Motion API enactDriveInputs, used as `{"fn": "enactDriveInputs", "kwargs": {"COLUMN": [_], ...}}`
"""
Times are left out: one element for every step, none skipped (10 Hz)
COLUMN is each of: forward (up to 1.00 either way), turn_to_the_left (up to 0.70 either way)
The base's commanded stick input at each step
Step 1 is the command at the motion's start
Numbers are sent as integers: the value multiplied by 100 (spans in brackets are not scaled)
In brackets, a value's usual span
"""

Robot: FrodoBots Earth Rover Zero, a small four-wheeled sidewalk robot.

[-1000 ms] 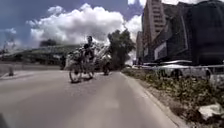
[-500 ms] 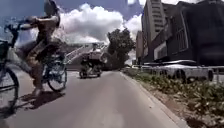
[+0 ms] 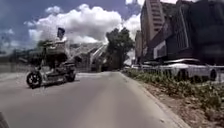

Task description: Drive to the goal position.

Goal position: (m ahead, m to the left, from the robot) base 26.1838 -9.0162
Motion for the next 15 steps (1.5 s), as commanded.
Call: {"fn": "enactDriveInputs", "kwargs": {"forward": [70, 70, 70, 70, 70, 70, 70, 70, 70, 70, 70, 70, 70, 70, 70], "turn_to_the_left": [0, 0, 0, 0, 0, 0, 0, 0, 0, 0, 0, 0, 0, 0, 0]}}
